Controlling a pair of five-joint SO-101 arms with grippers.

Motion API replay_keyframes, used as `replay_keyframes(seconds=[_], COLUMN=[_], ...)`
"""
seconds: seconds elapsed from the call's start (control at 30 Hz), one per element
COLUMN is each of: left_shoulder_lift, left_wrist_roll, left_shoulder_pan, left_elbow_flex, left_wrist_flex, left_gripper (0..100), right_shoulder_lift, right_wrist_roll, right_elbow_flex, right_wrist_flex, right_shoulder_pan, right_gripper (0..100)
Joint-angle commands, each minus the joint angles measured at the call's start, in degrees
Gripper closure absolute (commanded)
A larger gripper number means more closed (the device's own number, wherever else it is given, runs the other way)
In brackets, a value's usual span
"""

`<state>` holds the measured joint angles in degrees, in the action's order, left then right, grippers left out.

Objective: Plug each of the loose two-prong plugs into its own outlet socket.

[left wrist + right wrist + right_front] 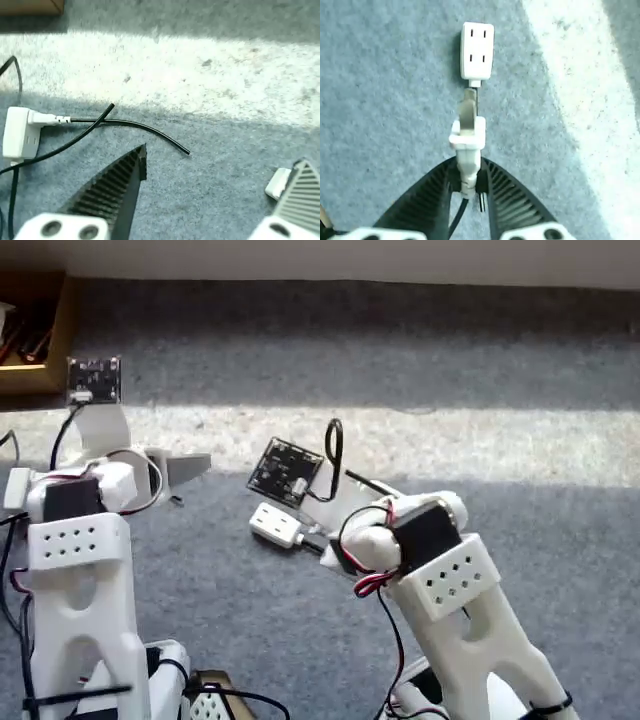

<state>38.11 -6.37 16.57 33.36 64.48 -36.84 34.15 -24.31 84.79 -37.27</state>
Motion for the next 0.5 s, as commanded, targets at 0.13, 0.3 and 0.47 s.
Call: replay_keyframes(seconds=[0.13, 0.3, 0.47], left_shoulder_lift=[0.66, 0.66, 0.66], left_wrist_roll=[-12.31, -13.1, -13.1], left_shoulder_pan=[-7.16, -5.93, -6.11], left_elbow_flex=[-17.98, -16.4, -15.69], left_wrist_flex=[16.97, 16.79, 17.32], left_gripper=[57, 57, 57], right_shoulder_lift=[8.48, 16.13, 19.03], right_wrist_roll=[-10.02, -13.1, -13.27], right_elbow_flex=[2.95, 2.86, 2.86], right_wrist_flex=[-19.12, -26.77, -28.18], right_shoulder_pan=[-9.54, -13.23, -12.44], right_gripper=[99.3, 99.3, 99.3])
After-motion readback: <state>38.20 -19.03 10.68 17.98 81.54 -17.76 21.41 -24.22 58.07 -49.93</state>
